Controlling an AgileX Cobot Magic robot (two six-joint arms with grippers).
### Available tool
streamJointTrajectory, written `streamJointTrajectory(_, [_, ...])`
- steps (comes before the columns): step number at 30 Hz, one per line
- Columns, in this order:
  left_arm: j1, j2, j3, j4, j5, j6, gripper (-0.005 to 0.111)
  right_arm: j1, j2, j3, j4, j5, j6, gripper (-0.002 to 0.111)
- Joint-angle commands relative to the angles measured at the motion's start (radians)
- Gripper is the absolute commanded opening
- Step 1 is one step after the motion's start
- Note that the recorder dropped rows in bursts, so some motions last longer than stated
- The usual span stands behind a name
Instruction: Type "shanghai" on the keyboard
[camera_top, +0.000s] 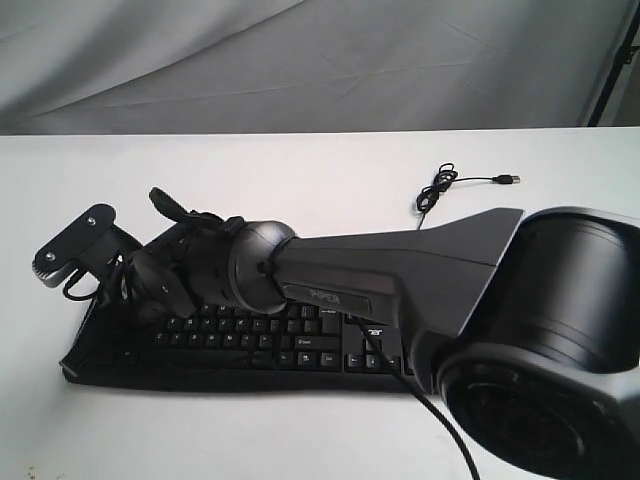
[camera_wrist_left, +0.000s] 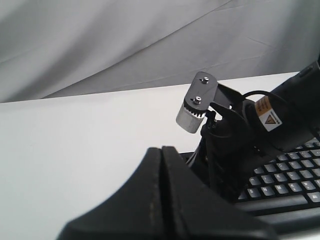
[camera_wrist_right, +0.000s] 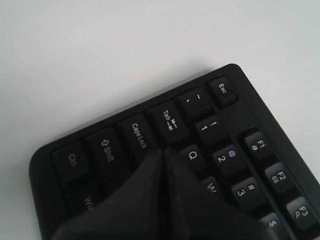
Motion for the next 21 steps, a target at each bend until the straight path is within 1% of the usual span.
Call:
streamJointTrajectory(1, [-0.004,-0.003,0.004,0.001,-0.005,-0.003,0.000,0.004,-0.001,-0.008,0.005,0.015,-0.013,0.000])
streamJointTrajectory(21, [-0.004,-0.003,0.004,0.001,-0.005,-0.003,0.000,0.006,0.010,-0.008,0.002,0.034,-0.020,0.000])
